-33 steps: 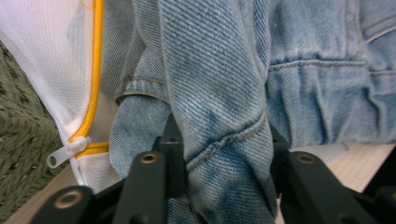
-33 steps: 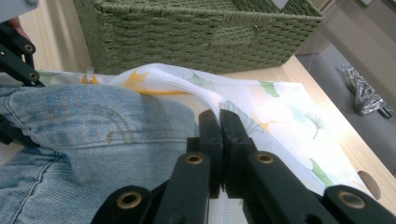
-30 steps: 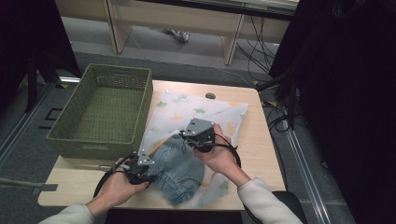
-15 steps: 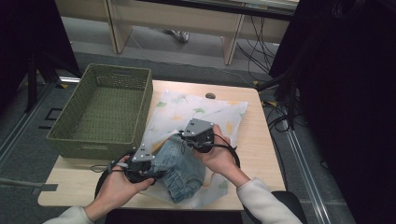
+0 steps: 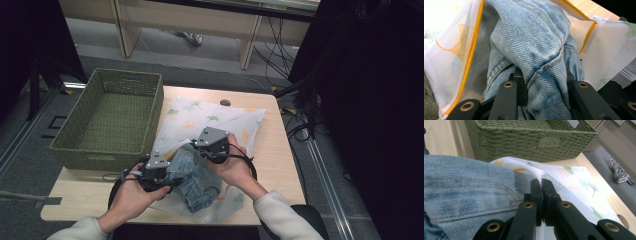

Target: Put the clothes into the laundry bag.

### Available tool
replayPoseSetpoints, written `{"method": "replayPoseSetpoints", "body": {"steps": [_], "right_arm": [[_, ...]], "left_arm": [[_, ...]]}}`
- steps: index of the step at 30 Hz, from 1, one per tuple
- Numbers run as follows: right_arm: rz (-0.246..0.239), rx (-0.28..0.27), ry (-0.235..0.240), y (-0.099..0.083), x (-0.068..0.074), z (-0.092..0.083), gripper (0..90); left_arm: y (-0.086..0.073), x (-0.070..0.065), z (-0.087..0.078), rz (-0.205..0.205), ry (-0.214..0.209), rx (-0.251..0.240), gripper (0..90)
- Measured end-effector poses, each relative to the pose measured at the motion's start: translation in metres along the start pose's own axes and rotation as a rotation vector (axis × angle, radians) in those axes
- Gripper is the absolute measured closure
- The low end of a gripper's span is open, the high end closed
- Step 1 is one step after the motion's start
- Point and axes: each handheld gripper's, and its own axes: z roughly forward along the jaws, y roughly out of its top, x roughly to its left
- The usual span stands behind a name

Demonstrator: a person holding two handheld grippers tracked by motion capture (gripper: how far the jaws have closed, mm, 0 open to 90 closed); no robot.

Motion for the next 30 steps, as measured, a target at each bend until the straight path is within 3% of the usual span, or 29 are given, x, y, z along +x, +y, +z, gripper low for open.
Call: {"method": "replayPoseSetpoints", "body": {"steps": [30], "right_arm": [[0.012,-0.012,-0.004,0.002,0.0,-0.003,89.8]], "left_arm": [[0.009,0.005,0.02,0.008,0.048,-0.067,67.8]]}}
